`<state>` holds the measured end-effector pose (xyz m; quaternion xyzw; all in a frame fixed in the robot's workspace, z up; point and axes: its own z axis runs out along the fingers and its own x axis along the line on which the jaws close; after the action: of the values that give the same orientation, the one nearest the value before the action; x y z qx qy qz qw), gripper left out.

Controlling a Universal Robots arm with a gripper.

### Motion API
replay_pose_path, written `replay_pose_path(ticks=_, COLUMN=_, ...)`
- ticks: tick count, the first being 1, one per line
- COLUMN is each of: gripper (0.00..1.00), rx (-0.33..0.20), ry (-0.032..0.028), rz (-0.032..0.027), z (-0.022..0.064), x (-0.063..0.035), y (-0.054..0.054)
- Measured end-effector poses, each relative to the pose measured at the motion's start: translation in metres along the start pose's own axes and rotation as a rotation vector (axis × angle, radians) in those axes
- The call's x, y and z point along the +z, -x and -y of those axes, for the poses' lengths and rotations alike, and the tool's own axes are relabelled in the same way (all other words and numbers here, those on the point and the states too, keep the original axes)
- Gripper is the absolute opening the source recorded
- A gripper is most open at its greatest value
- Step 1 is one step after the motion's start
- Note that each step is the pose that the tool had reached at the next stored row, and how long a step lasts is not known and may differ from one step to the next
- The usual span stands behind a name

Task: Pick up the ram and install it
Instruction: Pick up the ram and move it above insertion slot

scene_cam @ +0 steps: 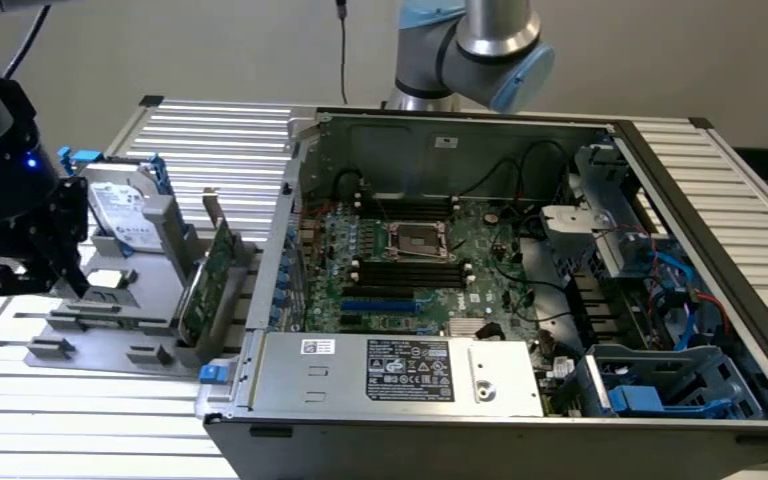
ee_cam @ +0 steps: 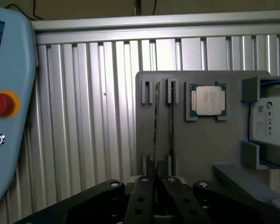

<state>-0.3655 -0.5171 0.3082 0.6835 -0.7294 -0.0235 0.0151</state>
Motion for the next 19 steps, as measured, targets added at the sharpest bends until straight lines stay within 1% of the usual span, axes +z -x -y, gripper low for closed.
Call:
replay_pose_path(ticks=3, gripper=0.14, rx=0.0, ry=0.0039, rz=-0.0002, z=0.0108, x=-0.0142, y=0.001)
replay_pose_path(ticks=13, gripper=0.14, rx=0.0, ry=0.0145, rz=-0.0009, z=0.0532, x=-0.0623, y=0.004)
replay_pose_path(ticks=19, gripper=0.14, rx=0.0, ry=0.0228, rz=-0.0015, z=0.0777, x=-0.0905, y=0.006)
